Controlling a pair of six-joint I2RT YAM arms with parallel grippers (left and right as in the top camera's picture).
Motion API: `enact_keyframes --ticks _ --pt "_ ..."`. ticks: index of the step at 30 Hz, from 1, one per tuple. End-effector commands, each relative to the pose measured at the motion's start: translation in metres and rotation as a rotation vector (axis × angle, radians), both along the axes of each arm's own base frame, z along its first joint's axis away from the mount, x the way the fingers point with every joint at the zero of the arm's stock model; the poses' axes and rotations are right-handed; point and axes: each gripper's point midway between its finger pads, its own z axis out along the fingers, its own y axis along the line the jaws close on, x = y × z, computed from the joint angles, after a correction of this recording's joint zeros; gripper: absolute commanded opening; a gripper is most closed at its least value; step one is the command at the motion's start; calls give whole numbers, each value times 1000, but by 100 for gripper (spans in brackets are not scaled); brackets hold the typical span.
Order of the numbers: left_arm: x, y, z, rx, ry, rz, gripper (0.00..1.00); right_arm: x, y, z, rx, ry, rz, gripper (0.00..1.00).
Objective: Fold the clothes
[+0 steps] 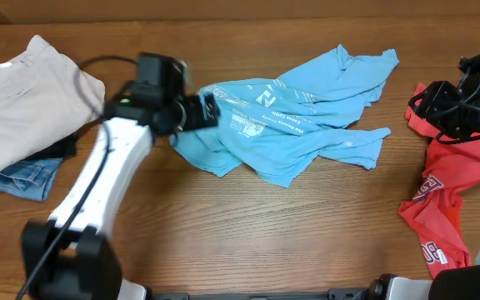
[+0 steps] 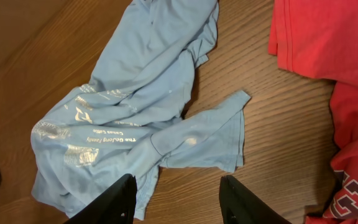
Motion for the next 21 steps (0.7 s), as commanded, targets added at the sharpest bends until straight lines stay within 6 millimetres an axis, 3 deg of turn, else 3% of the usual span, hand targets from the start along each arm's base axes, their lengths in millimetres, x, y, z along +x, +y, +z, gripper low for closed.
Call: enact_keyframes --ticks 1,5,10,14,21 --pt "-33 -45 -33 -43 166 -78 100 1 -3 10 -29 -29 -1 47" --pt "-55 -74 -79 -17 326 -51 100 1 -3 10 -31 -27 -2 47" --pt "-70 -77 -122 12 494 67 100 1 -4 10 -33 -26 -3 47" --pt "-71 -68 -121 41 498 84 100 1 -5 8 -39 -24 -7 47" --pt "-67 -32 -92 191 394 139 100 2 -6 4 -40 -24 -7 47"
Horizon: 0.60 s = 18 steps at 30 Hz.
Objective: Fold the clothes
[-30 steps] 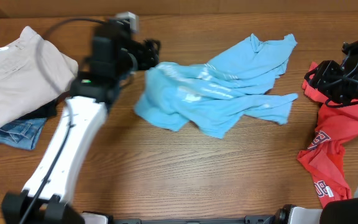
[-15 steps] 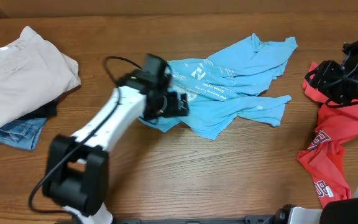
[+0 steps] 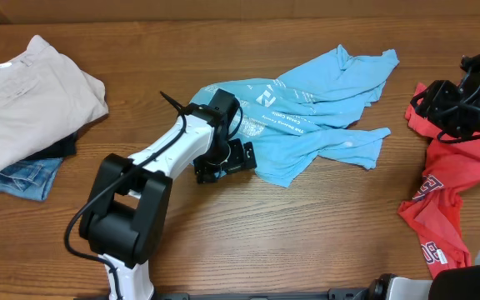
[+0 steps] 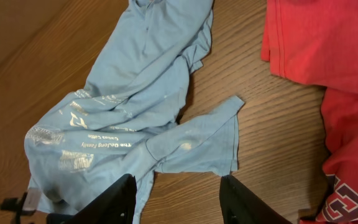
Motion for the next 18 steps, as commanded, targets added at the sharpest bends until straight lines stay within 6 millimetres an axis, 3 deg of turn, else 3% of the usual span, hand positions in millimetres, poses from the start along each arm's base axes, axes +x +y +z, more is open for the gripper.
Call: enact_keyframes --ticks 1,4,15,18 --pt "9 28 25 124 -104 39 100 0 -1 3 -15 -15 4 47" --pt "6 44 28 203 -109 61 100 0 -1 3 -15 -15 4 47" --pt "5 41 -7 216 -46 73 99 -1 -4 1 -28 -7 -4 47" --pt "8 41 -19 219 -38 74 88 -1 -4 1 -28 -6 -4 47"
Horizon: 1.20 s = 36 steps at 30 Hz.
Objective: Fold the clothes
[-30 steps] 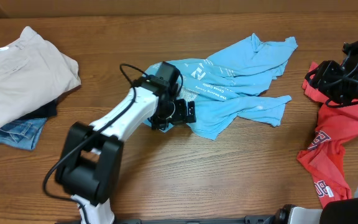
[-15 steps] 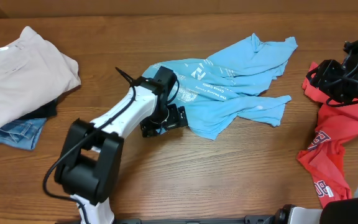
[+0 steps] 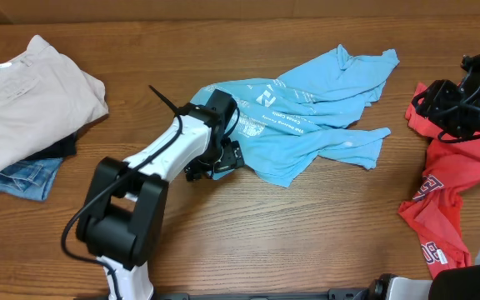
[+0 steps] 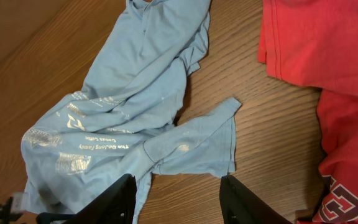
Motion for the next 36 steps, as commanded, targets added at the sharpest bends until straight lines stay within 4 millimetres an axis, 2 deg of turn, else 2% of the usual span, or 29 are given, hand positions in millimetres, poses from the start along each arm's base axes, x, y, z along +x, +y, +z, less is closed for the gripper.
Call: enact_keyframes --ticks 1,4,5,7,10,13,17,19,20,21,22,23,26,29,30,36 --pt "-1 6 -23 32 36 24 65 -2 -2 1 -18 -4 0 47" --pt "0 9 -25 46 31 16 10 -2 -2 1 -18 -4 0 47" --pt "1 11 -23 51 30 8 4 -2 -2 1 -18 -4 0 47" --pt "4 22 -17 78 24 8 4 -2 -2 1 -18 -4 0 47" --pt "24 60 11 164 -33 54 4 -2 -2 1 -18 -4 0 47" --pt "61 101 54 187 -142 98 4 -2 -2 1 -18 -5 0 47" --pt "122 156 128 130 -349 210 4 -2 -2 1 -18 -4 0 47" --pt "140 175 154 78 -424 253 4 -2 -2 1 -18 -4 0 47" --pt "145 182 166 43 -449 275 23 -2 -2 1 -18 -4 0 47" --pt "146 185 170 14 -457 283 65 -2 -2 1 -18 -4 0 47" --pt "146 186 172 -9 -454 285 84 -2 -2 1 -18 -4 0 47" --pt "139 184 169 -43 -422 285 98 -2 -2 1 -18 -4 0 47" --pt "115 174 154 -66 -305 271 100 -2 -2 1 -18 -5 0 47" --pt "93 152 137 -69 -201 221 100 -2 -2 1 -18 -5 0 47" --pt "84 133 127 -81 -159 179 100 -2 -2 1 -18 -5 0 47" --pt "61 49 88 -109 -107 2 100 -2 -2 1 -18 -4 0 47"
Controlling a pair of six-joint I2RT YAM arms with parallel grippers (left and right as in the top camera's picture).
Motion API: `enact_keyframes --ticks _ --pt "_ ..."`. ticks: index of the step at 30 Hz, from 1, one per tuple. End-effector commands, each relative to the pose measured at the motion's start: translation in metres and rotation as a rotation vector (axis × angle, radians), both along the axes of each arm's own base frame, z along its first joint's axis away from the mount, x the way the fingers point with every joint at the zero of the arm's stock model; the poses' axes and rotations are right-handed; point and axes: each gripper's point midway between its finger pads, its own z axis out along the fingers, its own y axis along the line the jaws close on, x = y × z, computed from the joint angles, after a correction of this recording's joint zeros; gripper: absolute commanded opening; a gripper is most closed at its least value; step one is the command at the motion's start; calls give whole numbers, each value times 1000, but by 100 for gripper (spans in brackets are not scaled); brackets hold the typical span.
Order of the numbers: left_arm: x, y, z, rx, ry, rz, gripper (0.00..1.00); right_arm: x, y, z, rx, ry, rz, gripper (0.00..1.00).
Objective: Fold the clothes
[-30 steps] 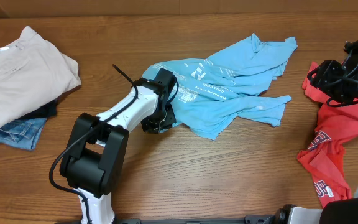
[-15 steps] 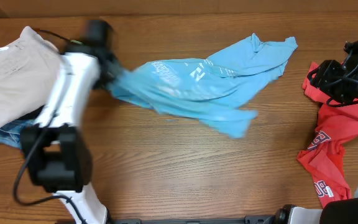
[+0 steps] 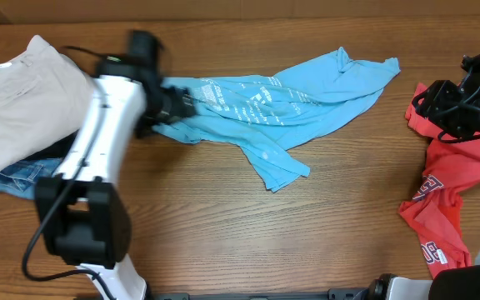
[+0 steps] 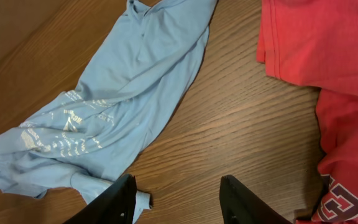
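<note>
A light blue T-shirt (image 3: 265,104) with white print lies stretched across the back middle of the wooden table (image 3: 248,242). One sleeve trails toward the front (image 3: 283,177). My left gripper (image 3: 173,107) is at the shirt's left end, blurred, and appears shut on the cloth. My right gripper (image 4: 180,202) hangs open above bare wood at the far right, between the blue shirt (image 4: 123,93) and a red shirt (image 4: 316,43). Nothing lies between its fingers (image 4: 120,199).
Folded beige trousers (image 3: 23,96) lie on blue jeans (image 3: 15,173) at the far left. The crumpled red shirt (image 3: 436,200) with white lettering lies at the right edge, under the right arm (image 3: 461,108).
My left gripper has moved from the shirt's front-left hem to the left and back. The blue shirt has come with it and now lies drawn out long, its sleeve shifted left.
First my left gripper was at the crumpled blue shirt's left edge. Then it was down at the front-left hem and stayed there. Now it is farther left, with the shirt pulled out flatter. The right arm has stayed put, open.
</note>
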Motion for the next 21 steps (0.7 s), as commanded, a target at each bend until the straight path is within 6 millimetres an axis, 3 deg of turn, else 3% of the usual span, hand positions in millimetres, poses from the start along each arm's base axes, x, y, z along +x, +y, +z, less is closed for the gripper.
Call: enact_keyframes --ticks 1,5,8,10,15,21 --pt "-25 -78 -37 -39 30 -158 99 -1 -1 2 -15 -7 2 47" --pt "-43 -126 -66 -89 20 -152 86 -1 -1 2 -16 -7 2 47" --pt "-53 -158 -82 -147 -6 -151 63 -1 -1 2 -15 -7 2 47" --pt "-55 -179 -89 -167 -52 -166 63 -1 -1 2 -15 -7 2 47" --pt "-56 -184 -95 -115 -95 -124 65 -2 -1 1 -14 -3 2 47" --pt "-41 -184 -92 -112 -160 -112 66 -2 -1 1 -14 -4 2 47"
